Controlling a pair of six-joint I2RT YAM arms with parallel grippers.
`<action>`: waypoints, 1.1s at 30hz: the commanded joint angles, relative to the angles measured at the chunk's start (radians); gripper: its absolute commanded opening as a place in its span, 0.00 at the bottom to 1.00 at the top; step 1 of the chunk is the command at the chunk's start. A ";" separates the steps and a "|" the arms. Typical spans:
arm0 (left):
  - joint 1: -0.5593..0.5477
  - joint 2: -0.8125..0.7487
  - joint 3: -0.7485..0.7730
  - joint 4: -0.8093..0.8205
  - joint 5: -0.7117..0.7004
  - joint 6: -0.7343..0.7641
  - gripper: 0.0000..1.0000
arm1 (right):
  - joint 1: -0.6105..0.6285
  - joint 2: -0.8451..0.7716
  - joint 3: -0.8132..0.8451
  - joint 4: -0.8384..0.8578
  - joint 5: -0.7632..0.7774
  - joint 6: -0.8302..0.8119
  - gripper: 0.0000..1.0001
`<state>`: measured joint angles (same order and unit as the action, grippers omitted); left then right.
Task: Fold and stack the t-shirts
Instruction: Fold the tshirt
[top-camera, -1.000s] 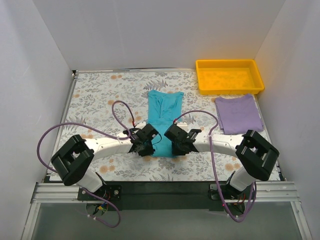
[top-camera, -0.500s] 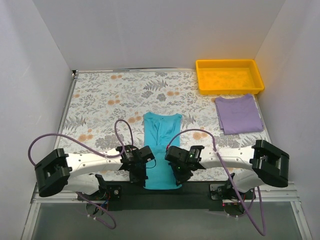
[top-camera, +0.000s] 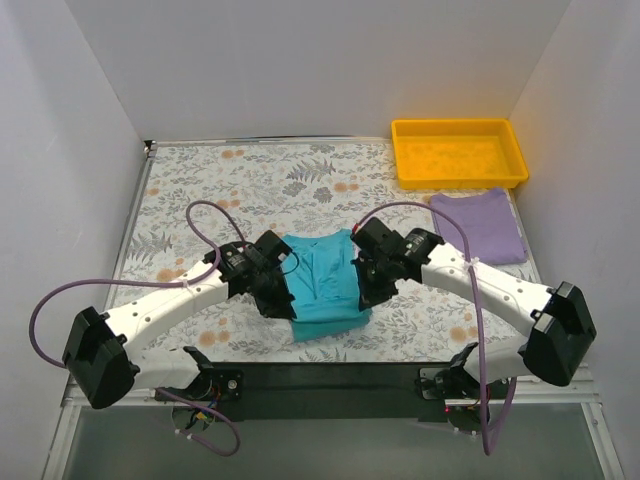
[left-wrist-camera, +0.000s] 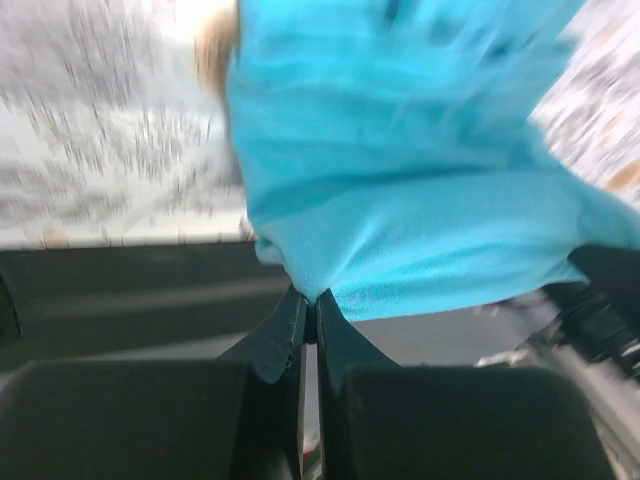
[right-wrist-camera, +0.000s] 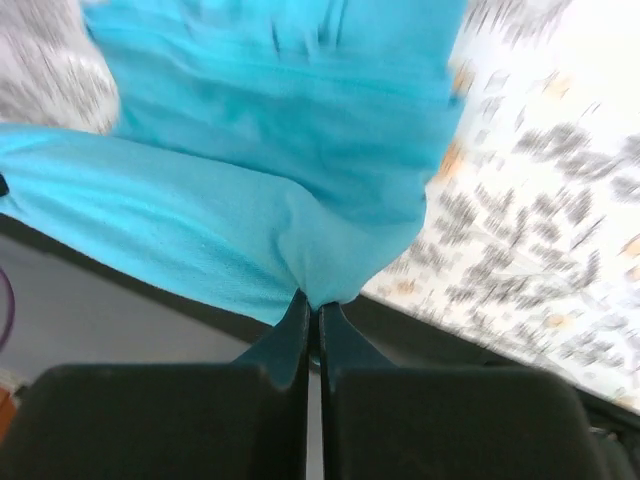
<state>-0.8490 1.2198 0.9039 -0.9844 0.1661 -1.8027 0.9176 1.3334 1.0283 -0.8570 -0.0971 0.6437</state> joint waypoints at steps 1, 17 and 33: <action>0.085 0.015 0.097 0.048 -0.146 0.106 0.00 | -0.062 0.071 0.151 -0.074 0.130 -0.154 0.01; 0.274 0.118 0.190 0.242 -0.295 0.235 0.00 | -0.214 0.323 0.545 0.001 0.163 -0.378 0.01; 0.376 0.276 0.105 0.458 -0.315 0.259 0.00 | -0.279 0.572 0.635 0.176 0.131 -0.469 0.01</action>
<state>-0.4938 1.4906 1.0279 -0.5610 -0.0826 -1.5726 0.6628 1.8931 1.6398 -0.7361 0.0109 0.2058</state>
